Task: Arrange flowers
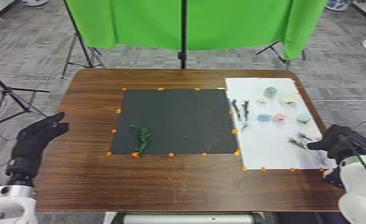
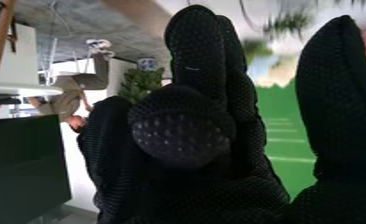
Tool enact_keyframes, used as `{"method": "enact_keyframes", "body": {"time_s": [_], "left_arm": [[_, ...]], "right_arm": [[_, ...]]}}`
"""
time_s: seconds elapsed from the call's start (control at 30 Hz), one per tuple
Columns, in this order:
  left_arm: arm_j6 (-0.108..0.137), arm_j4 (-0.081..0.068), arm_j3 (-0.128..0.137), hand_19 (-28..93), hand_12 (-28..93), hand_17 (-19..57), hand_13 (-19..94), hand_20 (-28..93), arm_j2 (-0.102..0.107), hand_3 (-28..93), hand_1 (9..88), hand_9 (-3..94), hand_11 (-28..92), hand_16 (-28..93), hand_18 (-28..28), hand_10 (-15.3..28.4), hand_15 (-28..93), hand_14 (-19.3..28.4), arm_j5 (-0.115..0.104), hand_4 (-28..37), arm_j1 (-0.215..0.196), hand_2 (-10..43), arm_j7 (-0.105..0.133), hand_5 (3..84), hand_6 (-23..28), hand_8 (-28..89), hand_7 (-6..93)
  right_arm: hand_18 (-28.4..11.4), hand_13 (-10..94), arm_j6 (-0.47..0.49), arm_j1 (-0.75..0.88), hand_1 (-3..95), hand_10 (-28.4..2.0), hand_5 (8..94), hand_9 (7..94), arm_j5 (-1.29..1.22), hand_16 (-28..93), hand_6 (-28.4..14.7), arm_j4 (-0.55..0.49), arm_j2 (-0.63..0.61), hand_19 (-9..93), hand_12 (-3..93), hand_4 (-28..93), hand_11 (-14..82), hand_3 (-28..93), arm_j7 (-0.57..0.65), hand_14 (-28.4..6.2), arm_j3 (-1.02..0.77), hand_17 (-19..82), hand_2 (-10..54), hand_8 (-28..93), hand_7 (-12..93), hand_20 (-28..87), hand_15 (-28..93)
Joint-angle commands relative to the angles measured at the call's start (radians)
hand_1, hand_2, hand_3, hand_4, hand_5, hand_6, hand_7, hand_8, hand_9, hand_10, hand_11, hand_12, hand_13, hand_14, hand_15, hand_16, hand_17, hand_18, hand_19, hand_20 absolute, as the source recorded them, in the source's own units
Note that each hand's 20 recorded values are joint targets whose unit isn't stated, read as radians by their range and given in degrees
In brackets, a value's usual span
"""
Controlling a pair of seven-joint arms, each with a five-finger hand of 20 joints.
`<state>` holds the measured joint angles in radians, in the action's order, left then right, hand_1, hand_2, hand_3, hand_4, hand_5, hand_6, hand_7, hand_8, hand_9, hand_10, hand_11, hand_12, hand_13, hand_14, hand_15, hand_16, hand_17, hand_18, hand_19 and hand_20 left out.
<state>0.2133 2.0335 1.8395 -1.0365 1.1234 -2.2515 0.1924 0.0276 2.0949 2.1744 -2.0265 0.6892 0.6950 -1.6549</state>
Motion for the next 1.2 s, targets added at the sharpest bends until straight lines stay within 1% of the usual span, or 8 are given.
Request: {"method": "enact_keyframes", "body": {"time_s": [0.03, 0.1, 0.13, 0.23, 0.47, 0.7, 0.9, 1.2], "left_arm": [[-0.023, 0.001, 0.001, 19, 9, 8.9, 38, 17, -0.006, 64, 31.6, 46.9, 20, -2, 13.6, 15.0, 18, 18.0, 0.013, -22.6, -0.004, 4.8, -0.016, 46.4, 6.4, -6, 9.9], [-0.021, 0.0, 0.002, 19, 10, 8.9, 38, 17, -0.004, 64, 31.6, 47.0, 20, -2, 13.6, 15.1, 18, 18.0, 0.01, -22.6, -0.003, 4.8, -0.016, 46.4, 6.4, -6, 10.0], [-0.019, 0.001, 0.002, 19, 9, 8.8, 38, 17, -0.004, 64, 31.6, 47.0, 20, -2, 13.6, 15.1, 18, 18.1, 0.009, -22.5, -0.003, 4.8, -0.017, 46.4, 6.4, -6, 10.0], [-0.02, 0.0, 0.002, 19, 9, 8.8, 38, 17, -0.003, 64, 31.4, 47.0, 20, -2, 13.6, 15.1, 18, 18.1, 0.007, -22.7, -0.005, 4.8, -0.017, 46.4, 6.4, -6, 9.9], [-0.029, -0.001, -0.003, 19, 9, 8.7, 38, 17, -0.009, 64, 31.2, 47.0, 20, -2, 13.7, 15.0, 18, 18.1, 0.013, -22.8, -0.005, 5.1, -0.025, 46.3, 6.4, -6, 9.8], [-0.031, 0.004, 0.005, 19, 9, 8.6, 38, 17, -0.009, 64, 31.2, 47.0, 20, -2, 13.7, 15.1, 18, 18.1, 0.015, -22.8, -0.013, 5.2, -0.035, 46.3, 6.4, -6, 9.7], [-0.045, 0.008, 0.008, 19, 9, 8.5, 38, 17, -0.013, 64, 31.1, 47.0, 20, -2, 13.7, 15.1, 18, 18.2, 0.02, -22.7, -0.017, 5.3, -0.046, 46.3, 6.5, -6, 9.7], [-0.068, 0.008, 0.008, 19, 9, 8.3, 38, 17, -0.01, 64, 31.0, 46.7, 20, -2, 13.7, 15.1, 18, 18.1, 0.029, -22.6, -0.011, 5.3, -0.065, 45.9, 6.4, -6, 9.6]], "right_arm": [[-12.3, 94, -0.013, 0.012, 39.4, -11.0, 74.8, 87.7, 0.033, 35, -2.1, 0.032, 0.002, 93, 28.3, -26, 37.3, 64, 0.015, -2.1, 0.039, 67, -9.5, -8, 19, 48, 56], [-12.2, 94, -0.027, 0.011, 42.7, -10.7, 75.2, 87.9, 0.036, 35, -1.8, 0.036, -0.001, 93, 28.2, -26, 37.7, 64, 0.017, -2.0, 0.048, 67, -9.5, -5, 19, 48, 56], [-12.1, 94, -0.033, 0.01, 46.4, -10.6, 76.0, 88.1, 0.033, 35, -2.0, 0.036, -0.002, 93, 28.3, -25, 37.8, 61, 0.02, -1.8, 0.051, 67, -9.5, 4, 20, 49, 56], [-12.0, 94, -0.07, 0.008, 52.8, -10.3, 79.1, 89.2, 0.031, 33, -1.5, 0.036, -0.004, 93, 28.4, -21, 38.5, 57, 0.017, -1.6, 0.055, 68, -9.5, 13, 23, 50, 58], [-11.9, 94, -0.106, 0.022, 55.4, -9.9, 81.2, 91.0, -0.056, 30, -1.6, -0.023, 0.011, 93, 28.3, -20, 38.9, 59, 0.015, -1.1, -0.006, 69, -9.5, 16, 27, 51, 61], [-11.4, 94, -0.22, -0.041, 55.8, -9.8, 81.9, 92.1, -0.199, 30, -1.9, -0.141, 0.028, 93, 27.9, -19, 38.0, 59, -0.011, -1.0, -0.012, 70, -9.5, 15, 26, 50, 62], [-9.9, 94, -0.336, -0.249, 57.5, -10.1, 83.0, 93.1, -0.474, 27, -2.8, -0.178, 0.045, 93, 27.7, -17, 37.0, 58, -0.057, -0.8, 0.187, 72, -9.5, 16, 25, 48, 63], [-7.6, 94, -0.424, -0.561, 61.3, -10.3, 81.7, 93.2, -0.737, 23, -3.8, -0.09, 0.135, 93, 25.6, -16, 36.6, 53, -0.089, -0.7, 0.543, 73, -9.5, 17, 29, 36, 61]]}}
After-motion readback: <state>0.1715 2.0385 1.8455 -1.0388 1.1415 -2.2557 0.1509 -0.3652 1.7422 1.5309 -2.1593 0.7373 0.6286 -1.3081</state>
